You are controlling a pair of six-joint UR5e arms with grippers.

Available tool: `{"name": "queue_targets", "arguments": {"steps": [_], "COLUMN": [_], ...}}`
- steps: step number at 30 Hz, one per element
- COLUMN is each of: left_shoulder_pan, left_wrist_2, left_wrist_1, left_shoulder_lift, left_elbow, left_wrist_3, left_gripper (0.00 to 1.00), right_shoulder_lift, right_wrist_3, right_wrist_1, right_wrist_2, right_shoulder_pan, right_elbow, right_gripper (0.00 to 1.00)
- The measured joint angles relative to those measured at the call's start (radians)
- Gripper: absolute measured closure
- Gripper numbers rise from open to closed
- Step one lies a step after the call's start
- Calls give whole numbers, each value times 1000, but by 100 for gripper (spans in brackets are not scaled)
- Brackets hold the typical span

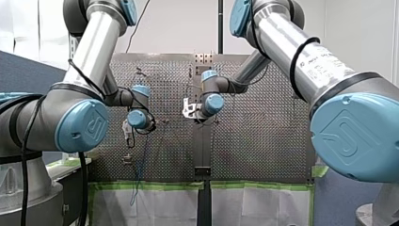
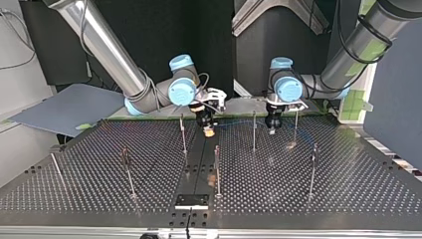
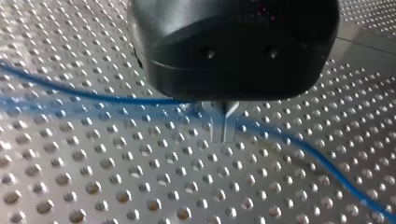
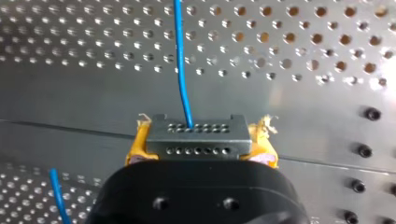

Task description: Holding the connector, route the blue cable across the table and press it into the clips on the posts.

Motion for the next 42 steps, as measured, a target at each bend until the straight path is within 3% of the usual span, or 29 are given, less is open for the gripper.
{"name": "queue_targets", "arguments": {"steps": [1, 2, 3, 5, 6, 7, 8, 9, 10, 23, 31, 42], "left_shoulder_pan": [2, 3, 5, 7, 8, 9, 9, 10, 10, 6, -1, -24], "left_wrist_2": [1, 1, 2, 1, 0, -3, -5, -8, -11, -49, -57, -66], "left_wrist_1": [-5, -8, -11, -18, -21, -27, -31, -36, -42, -142, -204, -178], "left_shoulder_lift": [-4, -7, -8, -10, -10, -10, -10, -11, -11, -6, 31, 116], "left_elbow": [10, 17, 25, 43, 51, 62, 69, 75, 81, 86, 47, -40], "left_wrist_3": [0, 0, 1, 3, 4, 7, 10, 13, 17, 72, 91, 80], "left_gripper": [96, 82, 82, 45, 45, 22, 7, 7, 0, 0, 0, 0], "right_shoulder_lift": [0, 0, 0, 0, 0, 0, 0, 0, 1, 1, 1, 1], "right_wrist_3": [0, 0, 0, 0, 0, 0, 0, 0, 0, 2, 5, 6], "right_wrist_1": [0, 0, 0, 0, 0, 0, 0, -1, -1, 0, 3, 6], "right_wrist_2": [0, 0, 0, 0, 0, -1, -2, -3, -5, -12, -13, -13], "right_shoulder_pan": [-2, -4, -5, -7, -8, -8, -8, -8, -8, -8, -8, -8], "right_elbow": [-4, -7, -10, -15, -17, -18, -18, -19, -19, -19, -19, -18], "right_gripper": [100, 100, 100, 100, 100, 100, 100, 100, 100, 100, 100, 100]}}
